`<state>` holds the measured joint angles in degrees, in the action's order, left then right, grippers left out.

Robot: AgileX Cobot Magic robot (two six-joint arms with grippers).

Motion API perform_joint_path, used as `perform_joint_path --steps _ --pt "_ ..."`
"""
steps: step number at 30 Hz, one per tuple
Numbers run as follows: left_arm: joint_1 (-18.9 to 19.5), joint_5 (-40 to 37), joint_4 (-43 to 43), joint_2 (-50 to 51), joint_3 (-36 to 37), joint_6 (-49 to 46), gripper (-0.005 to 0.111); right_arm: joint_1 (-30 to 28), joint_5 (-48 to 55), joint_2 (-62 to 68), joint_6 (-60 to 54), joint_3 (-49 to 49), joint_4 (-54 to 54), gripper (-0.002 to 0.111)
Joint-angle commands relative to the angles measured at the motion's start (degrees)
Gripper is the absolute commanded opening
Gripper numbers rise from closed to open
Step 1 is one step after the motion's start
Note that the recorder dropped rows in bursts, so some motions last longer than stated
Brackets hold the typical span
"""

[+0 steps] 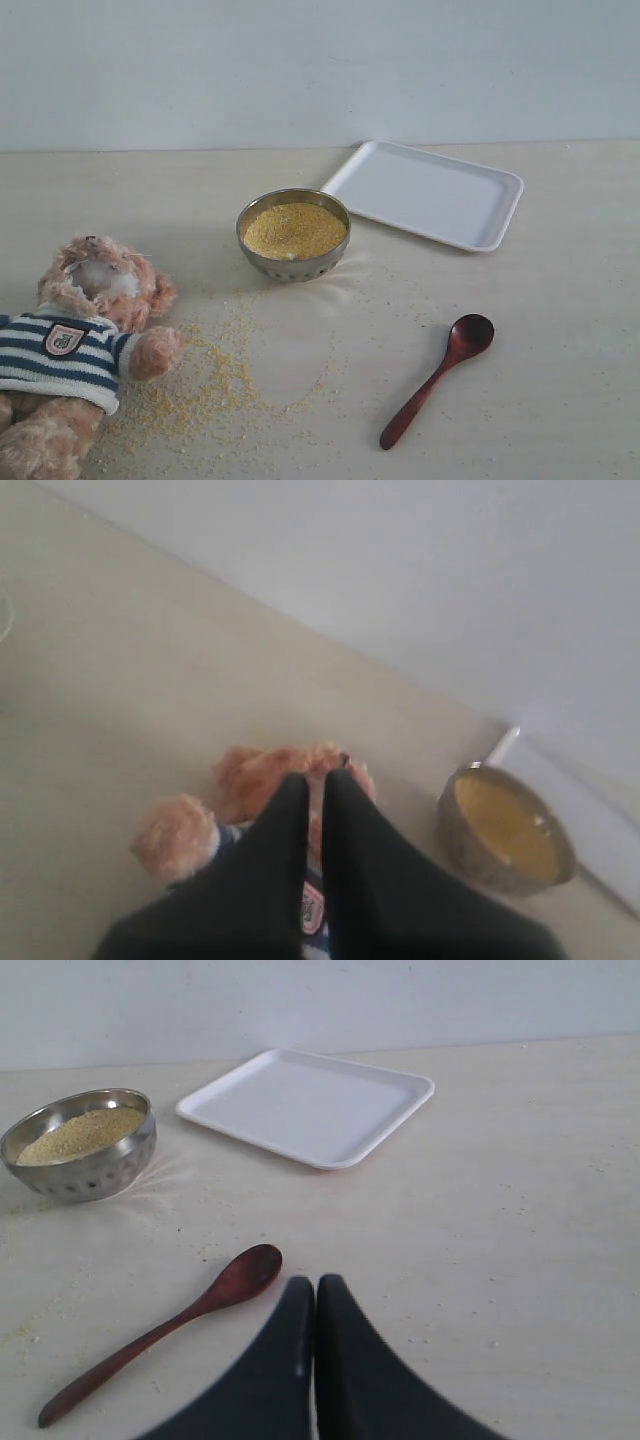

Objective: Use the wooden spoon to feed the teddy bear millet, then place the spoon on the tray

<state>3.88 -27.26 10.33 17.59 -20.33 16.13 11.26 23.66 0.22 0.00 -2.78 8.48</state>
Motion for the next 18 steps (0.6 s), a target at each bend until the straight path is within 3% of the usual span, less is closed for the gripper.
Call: perform_joint_path --steps 1,8,13,15,18 --pt "-0.5 -2.5 4.8 11.5 -4.8 -13.5 0.005 0.2 -0.1 -0.2 0.0 0.2 0.0 0.000" --pt "-0.5 -1.6 8.1 30.2 -8.3 -20.7 0.005 0.2 -0.1 -0.2 0.0 0.2 0.0 0.000" --pt "-0.3 -2.4 23.4 37.0 -9.1 -41.3 0.005 0.2 -0.1 -0.2 0.0 0.2 0.0 0.000" --pt "1.3 -4.1 28.0 37.8 -9.6 -47.2 0.005 0.2 -0.1 -0.2 0.0 0.2 0.0 0.000" --pt "6.6 -7.6 29.7 38.2 -10.0 -52.4 0.005 0.2 -0.1 -0.2 0.0 0.2 0.0 0.000"
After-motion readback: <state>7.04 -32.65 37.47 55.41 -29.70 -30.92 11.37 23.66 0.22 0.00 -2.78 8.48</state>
